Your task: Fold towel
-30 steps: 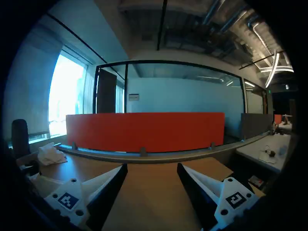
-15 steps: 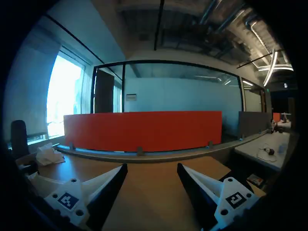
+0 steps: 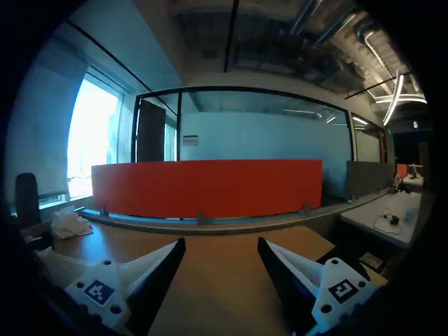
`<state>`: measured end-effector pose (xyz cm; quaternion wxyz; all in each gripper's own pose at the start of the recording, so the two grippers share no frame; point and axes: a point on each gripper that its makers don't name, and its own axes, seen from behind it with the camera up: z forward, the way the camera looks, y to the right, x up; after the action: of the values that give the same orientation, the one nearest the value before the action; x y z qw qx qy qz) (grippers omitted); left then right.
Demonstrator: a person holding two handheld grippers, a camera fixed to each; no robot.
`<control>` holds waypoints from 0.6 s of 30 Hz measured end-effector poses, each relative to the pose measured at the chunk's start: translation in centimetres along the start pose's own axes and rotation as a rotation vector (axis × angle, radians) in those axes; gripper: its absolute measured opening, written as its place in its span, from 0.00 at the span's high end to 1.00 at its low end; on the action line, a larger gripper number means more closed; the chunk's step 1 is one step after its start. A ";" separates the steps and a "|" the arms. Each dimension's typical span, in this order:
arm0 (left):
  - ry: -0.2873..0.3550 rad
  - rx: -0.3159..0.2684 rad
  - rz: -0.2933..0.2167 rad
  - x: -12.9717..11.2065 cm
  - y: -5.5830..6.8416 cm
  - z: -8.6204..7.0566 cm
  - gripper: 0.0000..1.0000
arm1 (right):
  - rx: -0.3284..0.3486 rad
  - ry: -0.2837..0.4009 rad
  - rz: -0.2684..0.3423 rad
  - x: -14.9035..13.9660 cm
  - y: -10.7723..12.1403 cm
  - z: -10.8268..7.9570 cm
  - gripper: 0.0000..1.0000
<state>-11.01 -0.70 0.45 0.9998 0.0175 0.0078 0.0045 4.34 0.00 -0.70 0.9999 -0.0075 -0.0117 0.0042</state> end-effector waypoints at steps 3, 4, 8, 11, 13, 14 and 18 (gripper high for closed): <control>0.000 0.000 0.001 0.0 0.0 0.0 0.01 | -0.006 0.007 -0.015 -0.4 0.4 0.1 0.00; 0.000 0.000 0.001 0.0 0.0 0.0 0.01 | -0.008 0.011 -0.021 -0.5 0.6 0.1 0.00; -0.001 0.000 0.001 0.0 0.1 0.0 0.01 | -0.015 0.026 -0.038 -1.2 1.2 0.2 0.00; -0.001 0.000 0.001 0.0 0.1 0.0 0.01 | -0.019 0.033 -0.031 -1.9 1.6 0.3 0.00; -0.001 0.000 0.001 0.0 0.1 -0.1 0.01 | -0.021 0.034 -0.020 -2.6 2.0 0.3 0.00; -0.001 0.000 0.001 0.0 0.2 -0.1 0.01 | -0.022 0.034 -0.013 -3.1 2.2 0.4 0.00; -0.001 0.000 0.000 0.0 0.2 0.0 0.01 | -0.027 0.027 0.004 -4.9 3.0 0.5 0.00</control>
<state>-10.97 -0.51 0.43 0.9998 0.0175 0.0075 0.0047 -0.56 2.97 -0.35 0.9998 -0.0213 0.0019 0.0061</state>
